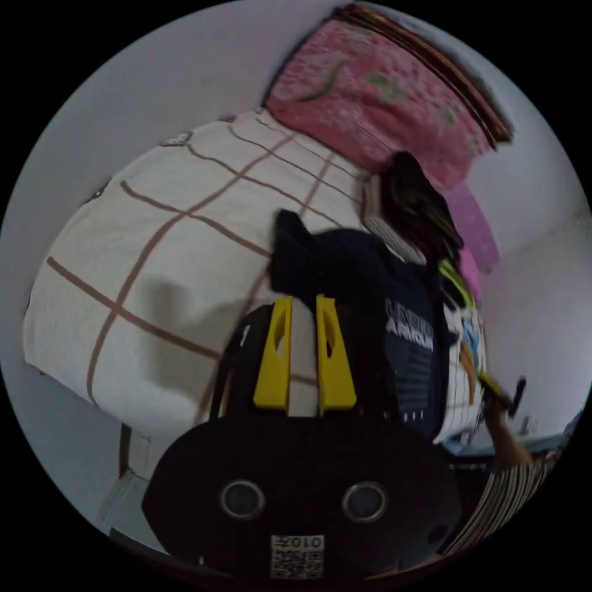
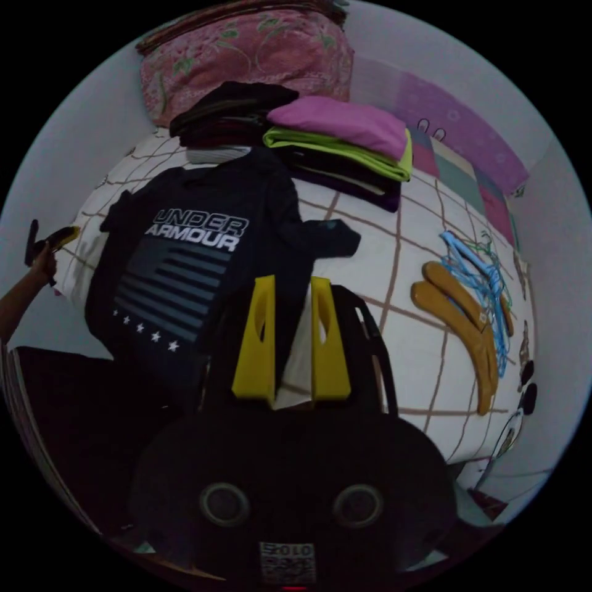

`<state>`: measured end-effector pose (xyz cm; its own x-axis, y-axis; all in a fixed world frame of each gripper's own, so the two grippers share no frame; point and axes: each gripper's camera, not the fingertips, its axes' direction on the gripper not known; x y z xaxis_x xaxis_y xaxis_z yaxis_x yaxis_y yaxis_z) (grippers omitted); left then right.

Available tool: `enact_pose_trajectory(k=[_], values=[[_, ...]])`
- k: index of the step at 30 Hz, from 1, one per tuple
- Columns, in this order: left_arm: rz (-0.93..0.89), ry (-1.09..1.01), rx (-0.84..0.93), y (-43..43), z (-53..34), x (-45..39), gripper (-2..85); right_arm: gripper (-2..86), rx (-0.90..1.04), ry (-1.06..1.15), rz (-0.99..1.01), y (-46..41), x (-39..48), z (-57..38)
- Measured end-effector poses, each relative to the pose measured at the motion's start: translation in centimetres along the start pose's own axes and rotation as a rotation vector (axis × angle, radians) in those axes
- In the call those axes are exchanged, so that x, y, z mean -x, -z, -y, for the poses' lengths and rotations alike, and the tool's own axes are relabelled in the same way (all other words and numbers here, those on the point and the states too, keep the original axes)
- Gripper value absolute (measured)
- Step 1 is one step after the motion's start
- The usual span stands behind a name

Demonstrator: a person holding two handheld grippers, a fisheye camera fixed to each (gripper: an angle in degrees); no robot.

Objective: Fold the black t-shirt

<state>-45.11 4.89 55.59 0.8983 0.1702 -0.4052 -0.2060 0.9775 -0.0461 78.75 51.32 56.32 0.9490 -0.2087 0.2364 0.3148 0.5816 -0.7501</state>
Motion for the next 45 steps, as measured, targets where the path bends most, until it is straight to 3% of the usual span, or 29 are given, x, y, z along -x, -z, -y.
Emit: enact_pose_trajectory(k=[12,21,27,33,37,41,45], values=[[-0.019,-0.205,0.319,-5.4,-9.0,-12.4,5.3,9.9,-0.025,0.377,-0.062,-8.3,-6.7,8.6],[-0.035,-0.335,0.313,-7.3,-8.4,-17.4,4.6,2.3,0.022,0.328,0.010,-5.2,-17.2,15.3],[-0.040,-0.330,0.317,-8.3,-9.2,-19.0,4.1,2.6,0.360,0.271,0.210,-7.1,-24.8,19.6],[-0.011,-0.344,0.333,-9.2,-9.9,-20.7,3.3,3.6,0.175,0.012,0.127,-7.5,-30.3,19.7],[-0.044,-0.290,0.327,-10.2,-9.9,-21.2,3.0,8.4,0.001,-0.081,0.213,-6.8,-32.2,20.1],[-0.073,-0.343,0.308,-11.5,-9.1,-24.4,2.8,10.6,0.143,0.039,0.274,-10.1,-30.4,21.5],[-0.084,-0.482,0.313,-13.6,-7.6,-29.3,2.6,5.8,0.297,0.118,0.223,-13.2,-28.2,20.8]])
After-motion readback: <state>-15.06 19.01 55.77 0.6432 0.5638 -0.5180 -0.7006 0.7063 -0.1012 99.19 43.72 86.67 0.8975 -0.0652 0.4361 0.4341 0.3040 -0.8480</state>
